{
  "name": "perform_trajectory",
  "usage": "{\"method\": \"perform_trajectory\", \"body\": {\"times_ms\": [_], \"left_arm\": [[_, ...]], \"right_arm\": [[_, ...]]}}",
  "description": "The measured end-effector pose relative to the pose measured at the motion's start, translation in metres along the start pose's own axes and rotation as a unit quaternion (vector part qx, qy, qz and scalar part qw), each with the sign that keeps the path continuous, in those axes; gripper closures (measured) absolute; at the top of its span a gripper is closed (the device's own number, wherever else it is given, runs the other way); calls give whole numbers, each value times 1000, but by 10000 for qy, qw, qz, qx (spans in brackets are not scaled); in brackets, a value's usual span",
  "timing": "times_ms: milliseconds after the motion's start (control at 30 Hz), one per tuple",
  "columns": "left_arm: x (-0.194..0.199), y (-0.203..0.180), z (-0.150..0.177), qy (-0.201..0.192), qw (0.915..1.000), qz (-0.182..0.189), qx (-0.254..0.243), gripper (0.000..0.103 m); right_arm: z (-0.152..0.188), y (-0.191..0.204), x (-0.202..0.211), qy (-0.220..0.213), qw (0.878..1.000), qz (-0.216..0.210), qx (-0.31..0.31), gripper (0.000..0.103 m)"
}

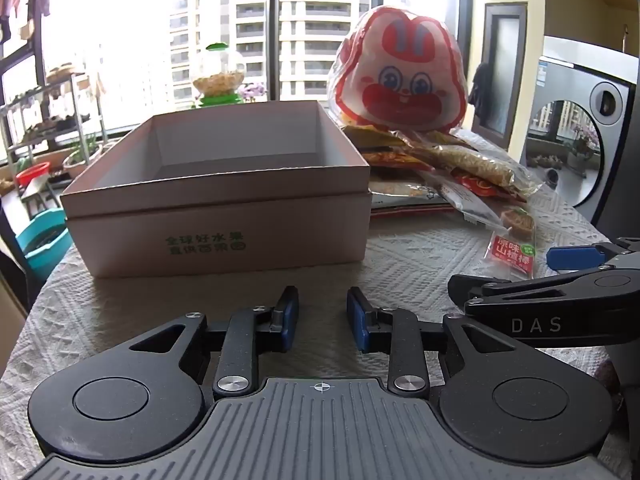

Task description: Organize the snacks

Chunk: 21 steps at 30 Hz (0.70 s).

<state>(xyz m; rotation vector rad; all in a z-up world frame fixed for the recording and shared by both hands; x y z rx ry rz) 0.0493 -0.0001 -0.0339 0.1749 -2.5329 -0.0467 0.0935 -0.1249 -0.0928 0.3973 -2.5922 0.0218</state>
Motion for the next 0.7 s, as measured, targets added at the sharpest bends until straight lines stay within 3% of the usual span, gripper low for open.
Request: {"method": "perform_trajectory", "body": {"times_ms": [700], "left_arm": [[0, 0, 0, -11, 10000, -20, -22, 70]], "right_arm": [[0, 0, 0, -1, 10000, 6, 10, 0]]}}
Point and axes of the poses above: each gripper's, at about its wrist camera, not at the fingertips, and x roughly against the way its jaws point, y to its left, z to its underside, the point moved 6 cm from there along -x, roughly the way its jaws point, and after that the axes turned 8 degrees about -z, right-handed, at the moved point
